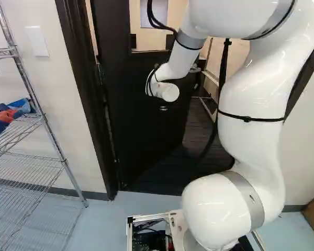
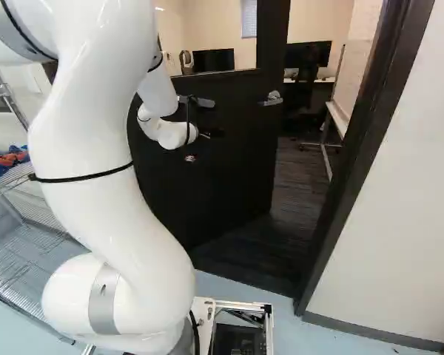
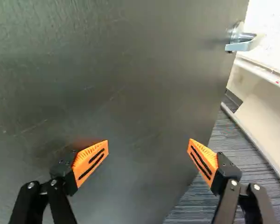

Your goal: Open the door and move inside

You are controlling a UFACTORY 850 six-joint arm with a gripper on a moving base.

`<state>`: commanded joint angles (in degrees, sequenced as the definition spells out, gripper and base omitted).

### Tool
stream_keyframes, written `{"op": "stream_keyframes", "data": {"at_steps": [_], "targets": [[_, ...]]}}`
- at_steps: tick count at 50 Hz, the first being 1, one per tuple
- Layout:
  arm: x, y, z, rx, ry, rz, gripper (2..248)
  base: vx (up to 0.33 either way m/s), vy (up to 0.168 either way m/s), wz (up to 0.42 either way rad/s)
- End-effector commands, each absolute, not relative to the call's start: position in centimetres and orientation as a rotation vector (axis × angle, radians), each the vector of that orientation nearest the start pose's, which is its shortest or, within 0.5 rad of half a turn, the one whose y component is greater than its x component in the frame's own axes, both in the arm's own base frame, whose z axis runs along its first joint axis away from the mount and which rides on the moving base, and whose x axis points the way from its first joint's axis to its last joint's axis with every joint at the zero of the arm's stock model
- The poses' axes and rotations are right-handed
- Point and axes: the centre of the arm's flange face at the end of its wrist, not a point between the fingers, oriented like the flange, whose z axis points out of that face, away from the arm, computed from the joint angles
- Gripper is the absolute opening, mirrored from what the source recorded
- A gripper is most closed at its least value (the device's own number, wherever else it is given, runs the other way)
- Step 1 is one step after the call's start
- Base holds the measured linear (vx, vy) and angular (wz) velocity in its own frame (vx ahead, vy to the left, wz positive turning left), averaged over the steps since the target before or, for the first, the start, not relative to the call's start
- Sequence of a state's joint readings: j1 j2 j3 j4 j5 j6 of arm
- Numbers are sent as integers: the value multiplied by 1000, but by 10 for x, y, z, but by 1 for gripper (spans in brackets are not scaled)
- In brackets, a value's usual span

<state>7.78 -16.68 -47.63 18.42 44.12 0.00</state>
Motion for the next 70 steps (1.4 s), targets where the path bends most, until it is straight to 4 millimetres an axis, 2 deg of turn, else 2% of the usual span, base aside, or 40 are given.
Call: {"op": "stream_keyframes", "data": {"at_steps": [26,70], "targets": [[572,76,422,-2427,252,-1869,247,0,0,0],[613,118,417,-2375,56,-1881,247,0,0,0]]}}
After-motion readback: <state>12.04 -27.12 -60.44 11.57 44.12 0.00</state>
